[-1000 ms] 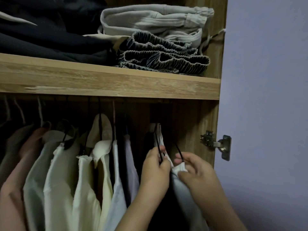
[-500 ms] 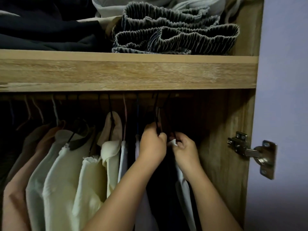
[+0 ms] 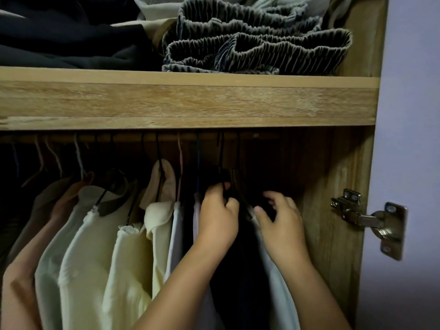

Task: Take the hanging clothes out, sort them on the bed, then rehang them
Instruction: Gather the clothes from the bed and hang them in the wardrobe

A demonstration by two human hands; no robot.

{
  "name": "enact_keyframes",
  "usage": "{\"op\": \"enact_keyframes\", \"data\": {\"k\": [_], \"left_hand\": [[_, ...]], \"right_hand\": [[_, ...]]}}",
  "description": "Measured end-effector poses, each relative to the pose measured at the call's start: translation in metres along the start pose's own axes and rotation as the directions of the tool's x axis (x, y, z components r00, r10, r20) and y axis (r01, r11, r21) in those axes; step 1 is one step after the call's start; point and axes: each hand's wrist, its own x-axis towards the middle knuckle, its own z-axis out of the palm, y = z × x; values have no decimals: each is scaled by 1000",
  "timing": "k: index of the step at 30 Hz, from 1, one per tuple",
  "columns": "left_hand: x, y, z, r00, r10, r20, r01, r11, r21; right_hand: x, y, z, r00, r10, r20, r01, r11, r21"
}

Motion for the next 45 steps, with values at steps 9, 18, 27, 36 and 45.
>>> {"op": "enact_keyframes", "data": {"k": [9,18,27,36,45], "left_hand": [[-15,9,-7,963,-23,268,136,900,-414],[2,11,-11,902,27,430,186,876,-445],[16,12,-14,931,-48,362,177,926,-333],[5,22,-30,936,-11,353,62,989,-135],[-15,-3,-60,966,43,255,-31,998,-49]], "right_hand": [[-55,-40,-20,802,120,585,-282,940,194],[-35,-34,22,987,146,72,-162,932,325],[-28,-40,54,982,188,17,-181,912,368],[-6,-33,55,988,93,124,-118,969,217],[-24,-30,35,986,69,155,-40,982,-186]]}}
